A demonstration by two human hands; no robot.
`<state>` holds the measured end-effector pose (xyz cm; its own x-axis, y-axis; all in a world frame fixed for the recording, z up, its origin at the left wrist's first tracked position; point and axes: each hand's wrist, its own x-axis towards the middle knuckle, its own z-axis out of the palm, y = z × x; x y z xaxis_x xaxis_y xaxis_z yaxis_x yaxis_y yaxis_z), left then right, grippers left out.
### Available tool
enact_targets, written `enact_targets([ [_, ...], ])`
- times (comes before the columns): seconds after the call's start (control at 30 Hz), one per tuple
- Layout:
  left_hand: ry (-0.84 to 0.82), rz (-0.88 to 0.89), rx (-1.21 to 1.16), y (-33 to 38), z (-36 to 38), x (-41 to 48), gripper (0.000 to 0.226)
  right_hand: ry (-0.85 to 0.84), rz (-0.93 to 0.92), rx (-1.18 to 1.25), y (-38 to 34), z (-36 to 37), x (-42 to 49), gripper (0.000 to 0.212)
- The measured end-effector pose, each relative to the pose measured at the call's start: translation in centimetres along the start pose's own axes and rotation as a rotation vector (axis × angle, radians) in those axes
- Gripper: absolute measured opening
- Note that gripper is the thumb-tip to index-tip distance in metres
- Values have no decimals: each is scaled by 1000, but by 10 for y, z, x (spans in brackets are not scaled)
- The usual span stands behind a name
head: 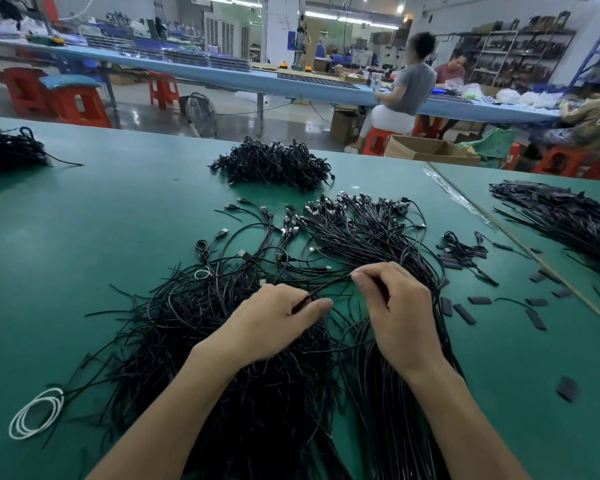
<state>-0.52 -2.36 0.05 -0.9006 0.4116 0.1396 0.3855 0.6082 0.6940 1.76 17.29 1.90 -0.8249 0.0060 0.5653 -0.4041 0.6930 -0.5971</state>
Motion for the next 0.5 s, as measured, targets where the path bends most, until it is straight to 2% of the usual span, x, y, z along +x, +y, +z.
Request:
enact_targets([
  [0.07, -118, -23, -230, 5, 0, -4, 58, 59, 14, 33, -3, 0, 4, 7],
  [0.17, -183, 20, -421, 17, -3, -9, 57, 82, 103, 93, -4, 3, 6, 7],
  [0.27, -174, 81, -714, 31, -7, -11, 55, -136, 177, 217, -7, 10, 5, 14],
  [0.37, -45, 60, -1085, 41, -11, -6, 49, -410, 149, 319, -16, 15, -2, 27],
  [0.43, 82, 33, -1288, 42, -10, -2, 47, -529, 112, 266, -21, 16, -6, 29],
  [0.5, 187, 4, -1382, 38, -6, 2, 46, -602, 74, 155, -25, 14, -8, 30],
])
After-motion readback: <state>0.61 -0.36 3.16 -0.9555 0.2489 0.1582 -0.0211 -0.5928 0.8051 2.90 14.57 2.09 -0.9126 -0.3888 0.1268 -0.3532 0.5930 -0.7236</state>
